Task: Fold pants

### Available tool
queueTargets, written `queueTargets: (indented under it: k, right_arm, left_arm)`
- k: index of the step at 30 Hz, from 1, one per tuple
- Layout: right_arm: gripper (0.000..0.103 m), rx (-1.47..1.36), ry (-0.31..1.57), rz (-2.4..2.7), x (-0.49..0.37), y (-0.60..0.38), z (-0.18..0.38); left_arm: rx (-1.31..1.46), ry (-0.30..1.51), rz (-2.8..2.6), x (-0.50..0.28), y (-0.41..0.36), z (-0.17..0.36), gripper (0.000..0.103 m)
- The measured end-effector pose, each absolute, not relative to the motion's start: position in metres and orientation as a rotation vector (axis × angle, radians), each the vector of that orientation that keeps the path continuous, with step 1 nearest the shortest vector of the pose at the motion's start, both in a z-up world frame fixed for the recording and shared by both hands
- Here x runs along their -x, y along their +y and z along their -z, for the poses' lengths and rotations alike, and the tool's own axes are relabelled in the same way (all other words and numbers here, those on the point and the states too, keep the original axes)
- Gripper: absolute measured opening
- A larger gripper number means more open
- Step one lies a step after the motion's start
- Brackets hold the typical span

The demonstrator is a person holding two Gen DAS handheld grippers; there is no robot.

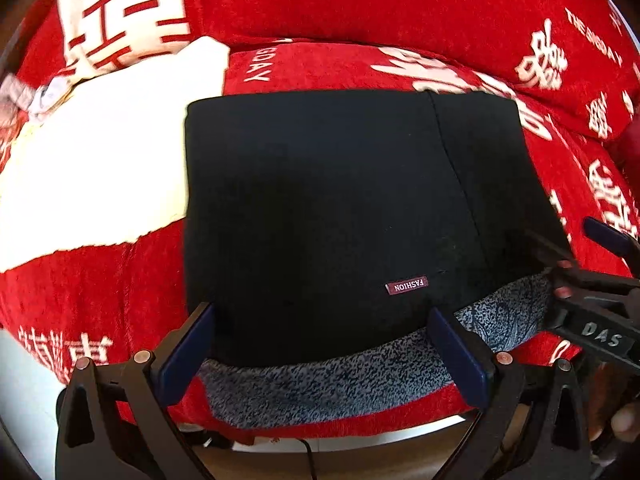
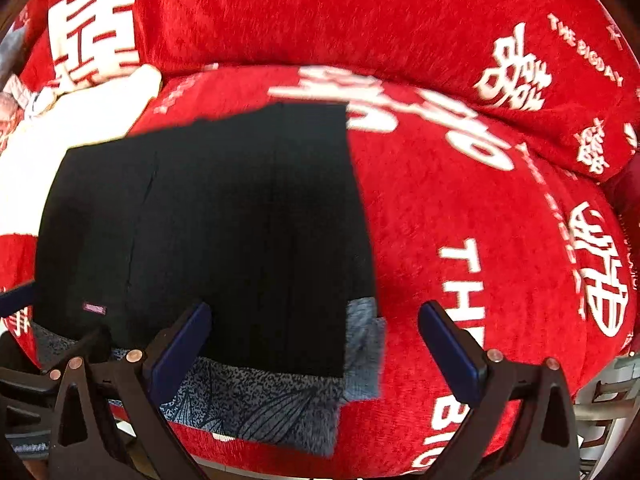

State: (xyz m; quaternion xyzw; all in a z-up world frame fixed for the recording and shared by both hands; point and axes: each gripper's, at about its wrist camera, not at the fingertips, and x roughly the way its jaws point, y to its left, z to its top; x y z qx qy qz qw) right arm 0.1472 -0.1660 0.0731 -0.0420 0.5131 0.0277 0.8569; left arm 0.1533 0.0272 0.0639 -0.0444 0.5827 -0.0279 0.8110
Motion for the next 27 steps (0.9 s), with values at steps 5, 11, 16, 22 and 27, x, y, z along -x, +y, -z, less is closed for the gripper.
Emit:
queueTargets:
  k: [5, 11, 16, 22, 27]
  right_arm:
    - [0.103, 0.053, 1.027, -0.033, -0.126, -0.184, -0.099]
    - [0.103, 0.048, 1.042, -0.032, -0.108, -0.184, -0.093]
    - [0.103, 0.074, 1.049, -0.043, -0.098, -0.174, -0.083]
    - [0.103, 0.114, 1.034, -0.064, -0.090, -0.158, -0.083]
    - [0.103, 0.128, 1.033, -0.077, -0.086, -0.150, -0.082]
  left_arm:
    - [0.108, 1.182, 0.041, -0.142, 0.031, -0.088, 0.103]
    - [0.115, 1.106, 0.031, -0.123, 0.035, -0.099, 0.103]
    - [0.097, 1.153, -0.009, -0.115, 0.038, -0.087, 0.103]
    - [0.051, 1.155, -0.039, -0.100, 0.036, -0.082, 0.103]
    - [0.052, 1.158, -0.034, -0.092, 0.036, -0.083, 0.103]
